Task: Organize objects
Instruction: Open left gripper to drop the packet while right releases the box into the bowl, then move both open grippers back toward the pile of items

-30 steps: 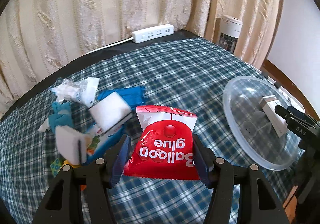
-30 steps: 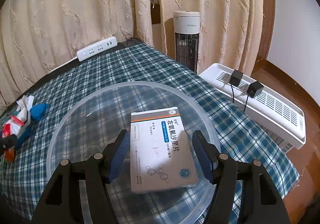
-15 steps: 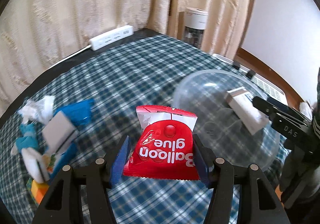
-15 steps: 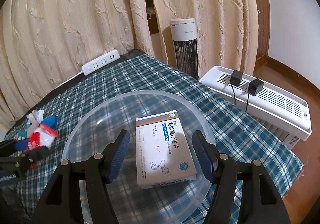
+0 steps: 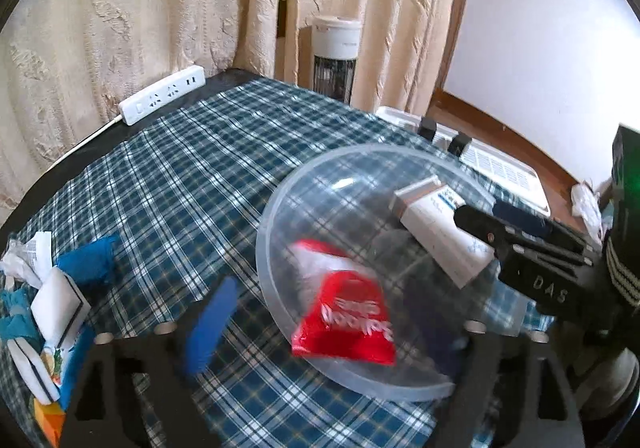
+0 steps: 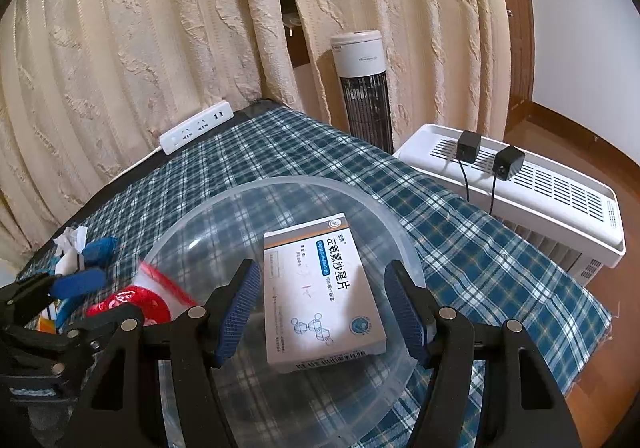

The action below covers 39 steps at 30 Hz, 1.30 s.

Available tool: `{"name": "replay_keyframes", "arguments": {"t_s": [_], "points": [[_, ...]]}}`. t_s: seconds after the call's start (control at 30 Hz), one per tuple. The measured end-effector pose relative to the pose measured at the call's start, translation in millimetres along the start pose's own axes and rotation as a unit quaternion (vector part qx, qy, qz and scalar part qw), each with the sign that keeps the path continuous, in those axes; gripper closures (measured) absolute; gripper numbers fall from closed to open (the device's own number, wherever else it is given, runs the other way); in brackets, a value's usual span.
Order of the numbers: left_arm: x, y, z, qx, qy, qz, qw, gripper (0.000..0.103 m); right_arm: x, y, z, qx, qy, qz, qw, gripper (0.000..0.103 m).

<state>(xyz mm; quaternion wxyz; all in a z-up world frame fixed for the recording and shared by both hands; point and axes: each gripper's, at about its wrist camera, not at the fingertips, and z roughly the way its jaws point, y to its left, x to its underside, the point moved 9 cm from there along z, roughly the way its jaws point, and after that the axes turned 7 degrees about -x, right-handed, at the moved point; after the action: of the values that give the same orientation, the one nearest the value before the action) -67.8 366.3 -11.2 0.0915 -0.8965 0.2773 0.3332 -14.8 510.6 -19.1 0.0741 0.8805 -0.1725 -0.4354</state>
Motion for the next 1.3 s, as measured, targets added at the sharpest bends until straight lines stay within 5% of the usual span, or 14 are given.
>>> {"name": "replay_keyframes", "arguments": {"t_s": [0.57,1.3], "points": [[15.4,38.4,-7.2,-0.047,0.008,-0.03,0.9984,0.008,6.2,21.5,-2.5,-0.023,0.003,-0.004,1.0,0.037],[55.3,138.9,-52.2,-0.124,0.0,-0.117,0.9854,0.007,21.0,115.9,-1.8,-0.099,0.023,-0.059,0.993,0.037]]}}
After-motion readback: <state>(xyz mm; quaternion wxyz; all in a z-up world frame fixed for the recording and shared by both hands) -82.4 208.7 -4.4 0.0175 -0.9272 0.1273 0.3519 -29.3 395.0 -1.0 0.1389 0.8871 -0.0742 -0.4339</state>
